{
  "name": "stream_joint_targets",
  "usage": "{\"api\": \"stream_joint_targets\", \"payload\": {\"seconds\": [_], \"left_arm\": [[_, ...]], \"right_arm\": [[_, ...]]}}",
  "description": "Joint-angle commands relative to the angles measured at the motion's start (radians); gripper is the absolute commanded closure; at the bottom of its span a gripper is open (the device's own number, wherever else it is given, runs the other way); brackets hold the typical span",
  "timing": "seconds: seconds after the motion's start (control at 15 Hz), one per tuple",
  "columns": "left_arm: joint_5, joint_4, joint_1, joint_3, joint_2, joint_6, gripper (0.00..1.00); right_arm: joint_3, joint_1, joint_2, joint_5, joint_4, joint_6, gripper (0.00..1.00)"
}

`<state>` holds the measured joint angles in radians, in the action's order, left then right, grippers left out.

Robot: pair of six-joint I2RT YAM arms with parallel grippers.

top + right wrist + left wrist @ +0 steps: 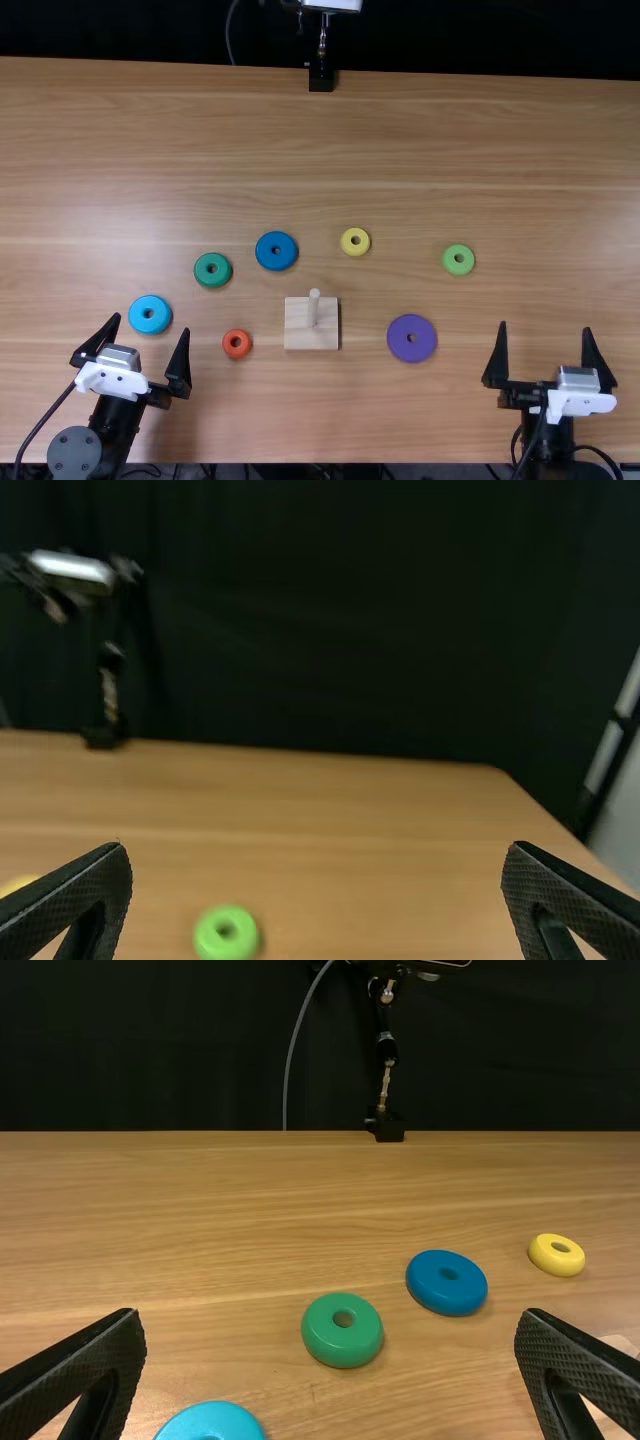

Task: Build the Hanoi tower: stack the rings onto the peg from bottom to top in this color order: purple, dark blue, light blue, dark green, light green, yellow, orange.

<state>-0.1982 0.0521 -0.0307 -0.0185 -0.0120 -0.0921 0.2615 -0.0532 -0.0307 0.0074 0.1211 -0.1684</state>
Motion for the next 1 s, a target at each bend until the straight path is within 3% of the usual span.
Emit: {"api": "stream_joint_targets", "payload": {"seconds": [0.0,0.13,0.2,0.27,0.6,0.73,0.93], "left_arm": [[-0.023,0.009,0.006,0.019,0.012,0.007,0.00],[-0.025,0.009,0.006,0.019,0.012,0.007,0.00],[-0.025,0.009,0.006,0.019,0.012,0.007,0.00],[-0.025,0.009,0.006,0.019,0.012,0.007,0.00],[-0.025,0.009,0.006,0.019,0.012,0.007,0.00],[-0.025,0.009,0.006,0.019,0.012,0.007,0.00],[-0.025,0.009,0.006,0.019,0.012,0.007,0.00]], "right_arm": [[0.054,0.046,-0.072,-0.007,0.003,0.071,0.00],[0.111,0.070,-0.164,-0.026,0.003,0.249,0.00],[0.136,0.104,-0.224,-0.035,0.011,0.310,0.00],[0.165,0.133,-0.287,-0.044,0.014,0.327,0.00],[0.245,0.158,-0.634,-0.052,0.001,0.316,0.00],[0.285,0.158,-0.747,-0.101,0.001,0.319,0.00],[0.334,0.162,-0.903,-0.101,0.000,0.312,0.00]]}}
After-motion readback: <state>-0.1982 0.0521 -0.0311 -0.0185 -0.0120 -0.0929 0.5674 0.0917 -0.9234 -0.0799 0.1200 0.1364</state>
